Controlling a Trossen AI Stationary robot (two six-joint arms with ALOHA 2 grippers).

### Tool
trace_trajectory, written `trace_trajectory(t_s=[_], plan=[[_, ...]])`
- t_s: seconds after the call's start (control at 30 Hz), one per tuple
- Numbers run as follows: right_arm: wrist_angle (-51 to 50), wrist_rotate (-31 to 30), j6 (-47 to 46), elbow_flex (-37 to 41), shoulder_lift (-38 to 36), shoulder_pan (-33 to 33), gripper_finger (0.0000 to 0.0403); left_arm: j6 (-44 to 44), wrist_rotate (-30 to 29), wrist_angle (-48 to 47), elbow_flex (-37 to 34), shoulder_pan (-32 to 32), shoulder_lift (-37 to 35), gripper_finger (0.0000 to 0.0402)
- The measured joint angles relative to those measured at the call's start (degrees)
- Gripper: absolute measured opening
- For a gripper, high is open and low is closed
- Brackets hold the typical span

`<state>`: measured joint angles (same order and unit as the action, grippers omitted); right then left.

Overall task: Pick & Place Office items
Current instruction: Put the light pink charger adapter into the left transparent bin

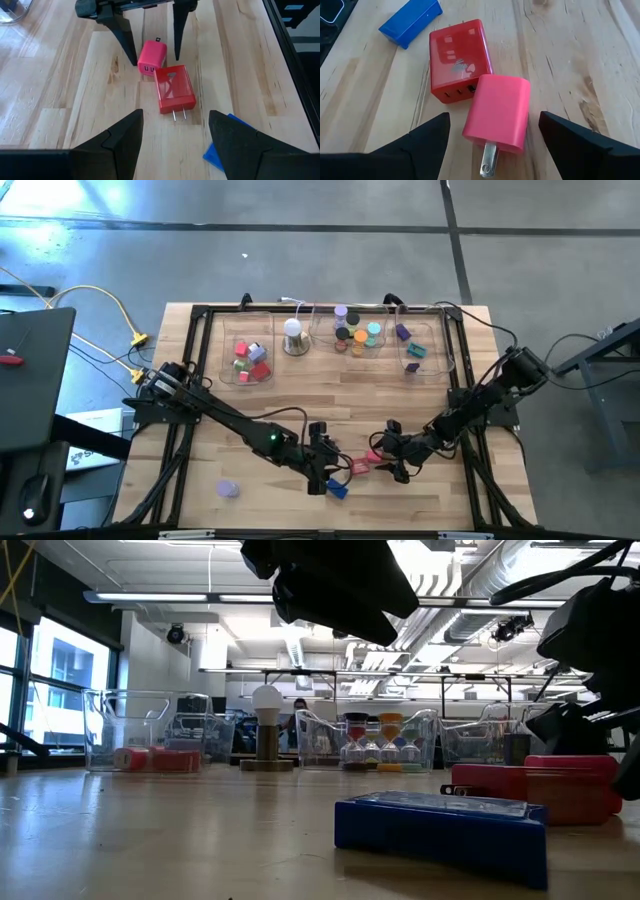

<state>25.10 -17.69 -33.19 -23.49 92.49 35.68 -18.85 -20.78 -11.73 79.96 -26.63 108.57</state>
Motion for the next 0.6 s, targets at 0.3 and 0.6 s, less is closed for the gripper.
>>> trace_trajectory(t_s=[0.3, 0.6], plan=[[-0.81, -0.54, 0.02, 0.02, 0.04, -0.08, 0.0222, 0.02, 0.0, 0.07, 0.0, 0.0, -0.02, 0.0218], [0.5, -0.42, 0.09, 0.15, 0.04, -0.14, 0.0142, 0.02, -0.04, 0.2, 0.0, 0.0, -0.04, 0.0218]])
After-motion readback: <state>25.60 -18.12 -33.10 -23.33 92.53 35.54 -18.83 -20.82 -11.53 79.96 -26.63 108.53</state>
